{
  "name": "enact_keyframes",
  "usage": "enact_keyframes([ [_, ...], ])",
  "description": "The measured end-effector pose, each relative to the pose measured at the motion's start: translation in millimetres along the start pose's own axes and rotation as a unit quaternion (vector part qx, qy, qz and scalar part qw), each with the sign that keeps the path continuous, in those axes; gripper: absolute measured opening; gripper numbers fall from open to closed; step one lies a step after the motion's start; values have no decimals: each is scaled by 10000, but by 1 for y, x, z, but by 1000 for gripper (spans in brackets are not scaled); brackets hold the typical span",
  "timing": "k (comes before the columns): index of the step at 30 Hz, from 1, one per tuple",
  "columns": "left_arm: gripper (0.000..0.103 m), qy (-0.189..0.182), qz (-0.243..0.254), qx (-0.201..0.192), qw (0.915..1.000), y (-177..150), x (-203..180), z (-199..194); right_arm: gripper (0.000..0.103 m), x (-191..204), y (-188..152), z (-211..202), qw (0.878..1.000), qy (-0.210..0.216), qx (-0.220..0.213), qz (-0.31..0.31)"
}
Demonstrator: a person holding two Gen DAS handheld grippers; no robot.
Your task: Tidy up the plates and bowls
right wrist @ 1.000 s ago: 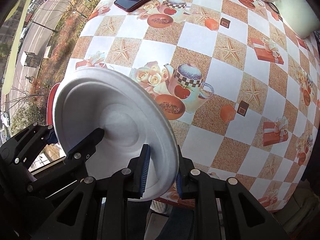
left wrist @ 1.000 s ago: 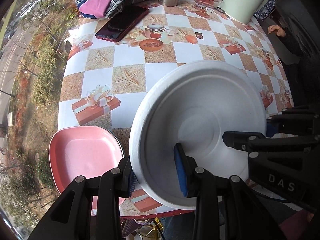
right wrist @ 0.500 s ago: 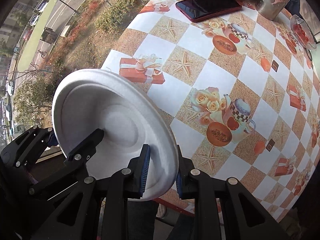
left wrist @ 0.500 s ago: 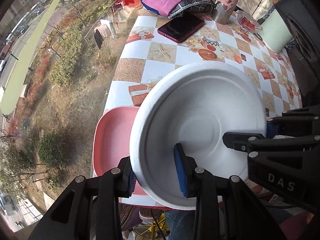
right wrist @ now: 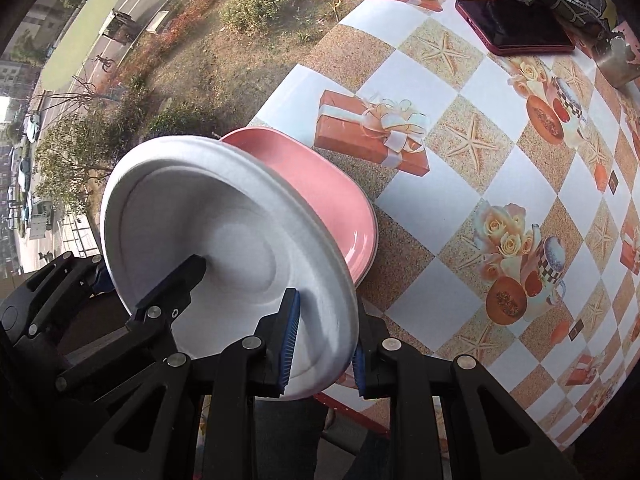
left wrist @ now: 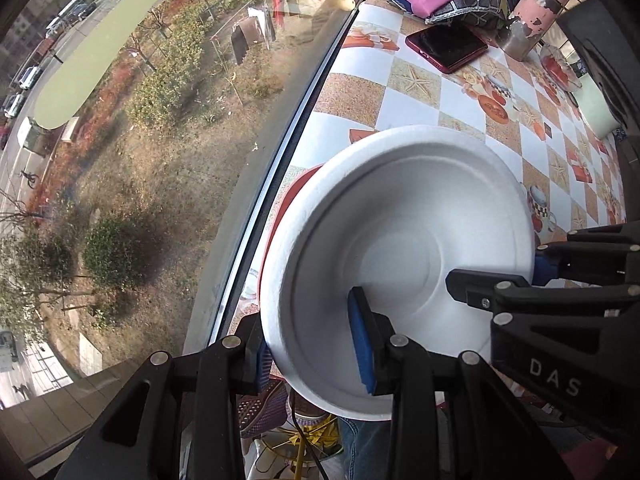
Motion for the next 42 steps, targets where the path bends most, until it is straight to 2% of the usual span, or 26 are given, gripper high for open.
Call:
enact_keyframes([
  [6, 37, 50, 0, 112, 9999, 2, 4, 11, 25, 5, 5, 13, 9999, 51, 101, 36],
  [9, 39, 69, 32, 12, 10000, 1, 5, 13, 25, 8, 8, 19, 9999, 112, 106, 20],
  [10, 41, 163, 60, -114, 9998, 2, 6, 12, 25, 9, 9, 20, 9999, 132, 105, 7],
  [12, 56, 315, 114, -332, 9989, 2, 7, 8, 29, 3, 8, 22, 9998, 106, 144, -5],
  [13, 66, 313, 105, -409, 9986, 2, 9, 5, 39, 1, 8, 21, 9998, 61, 176, 12],
  [14, 71, 311, 77, -495, 9983, 2, 11, 2, 48, -3, 7, 20, 9999, -42, 154, 56],
  [15, 73, 289, 30, -589, 9978, 2, 15, -2, 68, -9, 5, 15, 9997, -177, 94, 111],
  [16, 81, 261, -23, -638, 9976, 3, 18, -4, 78, -15, 3, 11, 9995, -286, 9, 144],
  [17, 84, 223, -88, -651, 9976, 3, 22, -7, 89, -20, 2, 6, 9994, -297, -89, 163],
  [18, 84, 196, -117, -636, 9977, 3, 24, -10, 95, -24, 0, 1, 9992, -292, -184, 186],
  [20, 84, 174, -107, -636, 9978, 3, 25, -16, 101, -30, -3, -13, 9983, -389, -395, 188],
  [24, 85, 8, 118, -722, 9973, 1, 13, -33, 102, -31, -10, -39, 9946, -768, -699, 18],
  [26, 85, -222, 176, -726, 9970, -1, 5, -41, 102, -30, -17, -48, 9929, -924, -753, 14],
  [29, 85, -500, 158, -566, 9970, -4, -7, -45, 102, -30, -27, -51, 9921, -878, -877, 162],
  [35, 85, -150, 564, -537, 9969, -13, -28, -46, 102, -33, -33, -48, 9940, -783, -736, 179],
  [42, 85, -32, 592, -495, 9970, -13, -30, -44, 102, -36, -36, -50, 9940, -728, -781, 254],
])
Point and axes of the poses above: each gripper's, at about its wrist camera, not at the fingertips, and z roughly the way its jaws point, x to its left, y to its top, the point moved 4 cm from there along z, roughly the way its jaws point, and after that the axes turned 10 degrees about -z, right-handed, at the moved point
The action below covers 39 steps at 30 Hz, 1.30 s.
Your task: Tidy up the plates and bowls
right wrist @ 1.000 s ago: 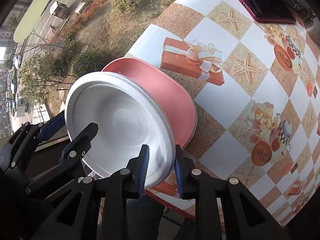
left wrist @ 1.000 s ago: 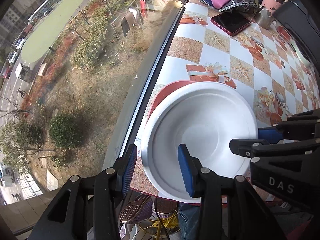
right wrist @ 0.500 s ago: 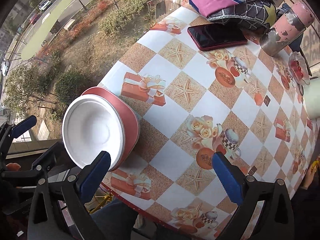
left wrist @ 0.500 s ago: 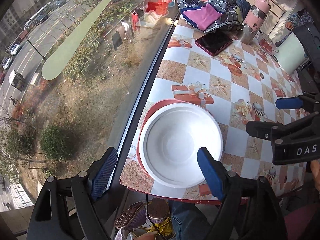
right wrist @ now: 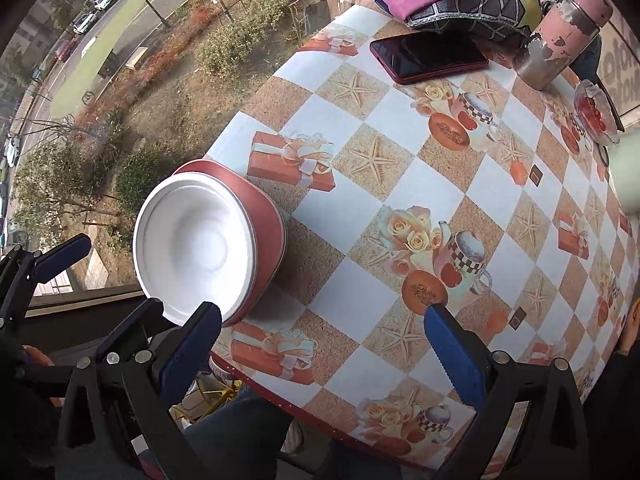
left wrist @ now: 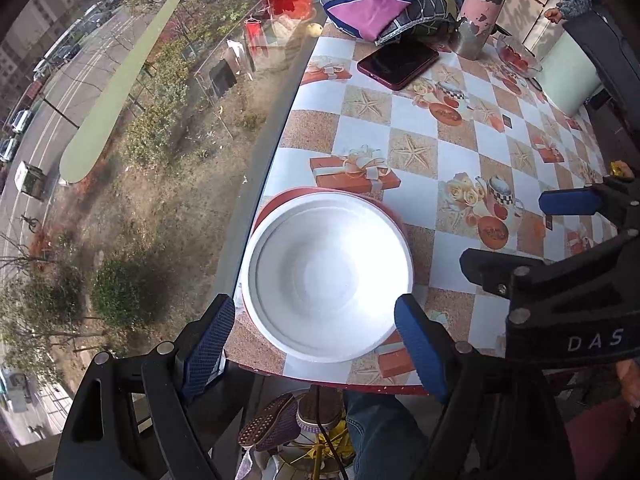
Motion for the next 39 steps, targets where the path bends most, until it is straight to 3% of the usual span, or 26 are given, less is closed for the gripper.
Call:
enact_keyframes([
  [39, 85, 103, 282, 267, 9992, 2, -15, 8, 102, -14, -2, 9, 9996, 217, 111, 132],
])
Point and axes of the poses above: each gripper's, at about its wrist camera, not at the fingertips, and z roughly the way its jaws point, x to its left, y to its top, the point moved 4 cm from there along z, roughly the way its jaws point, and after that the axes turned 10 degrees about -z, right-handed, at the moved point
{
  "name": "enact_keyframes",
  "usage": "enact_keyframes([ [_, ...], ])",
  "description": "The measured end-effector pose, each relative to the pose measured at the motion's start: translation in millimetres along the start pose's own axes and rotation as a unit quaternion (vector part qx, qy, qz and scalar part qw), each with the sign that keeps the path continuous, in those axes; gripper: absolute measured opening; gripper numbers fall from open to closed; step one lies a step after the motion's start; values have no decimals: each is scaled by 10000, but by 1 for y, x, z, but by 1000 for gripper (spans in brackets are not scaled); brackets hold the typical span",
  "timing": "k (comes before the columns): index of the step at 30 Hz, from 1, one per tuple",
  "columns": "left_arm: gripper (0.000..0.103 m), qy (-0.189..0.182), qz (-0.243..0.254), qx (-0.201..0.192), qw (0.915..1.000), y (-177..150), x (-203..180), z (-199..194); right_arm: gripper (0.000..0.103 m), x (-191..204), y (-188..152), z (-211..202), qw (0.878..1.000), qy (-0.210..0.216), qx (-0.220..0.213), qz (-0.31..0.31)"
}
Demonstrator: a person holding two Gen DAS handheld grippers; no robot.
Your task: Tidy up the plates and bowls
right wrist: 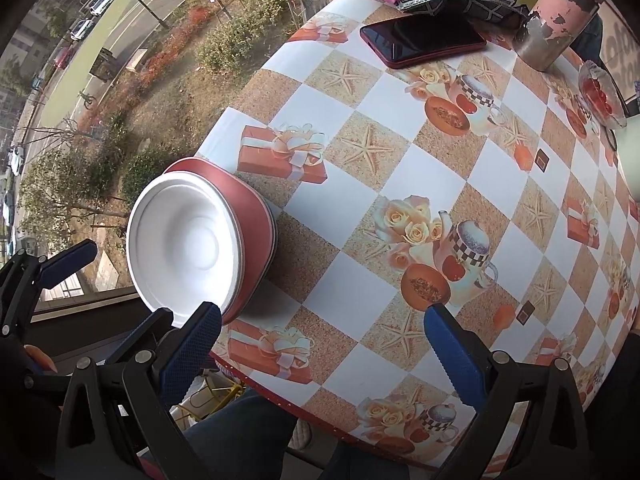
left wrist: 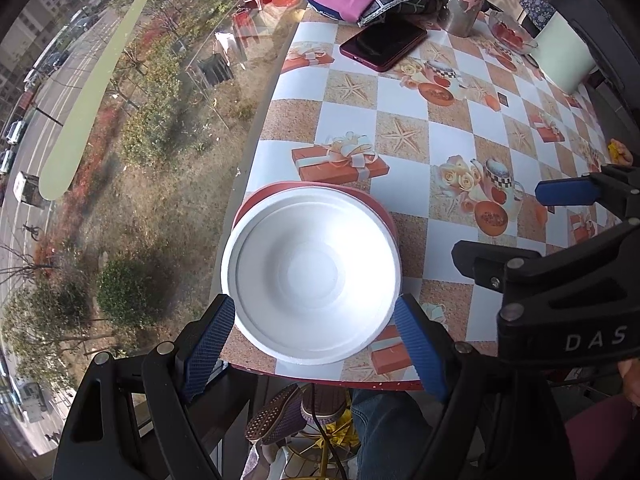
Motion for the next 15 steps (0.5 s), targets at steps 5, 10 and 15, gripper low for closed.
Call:
enact_keyframes([
  [5, 84, 22, 34, 45, 10000, 2, -1, 2, 102, -2, 1, 0, 10000, 22, -9, 23],
  [10, 85, 66, 21, 84, 9999, 4, 0, 3, 102, -4, 2, 2, 10000, 52, 0, 47],
  [15, 85, -392, -75, 8, 9992, 10, 0, -3, 102, -8, 5, 2, 9998, 143, -31, 108],
])
Point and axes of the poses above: each gripper's, at about its wrist camera, not at the fingertips, and z roughly the way its jaws point, x to its left, y to its top, the point moved 4 cm from there along z, roughly the way its jaws point, and after that the axes turned 10 degrees about -z, right-handed, at the moved point
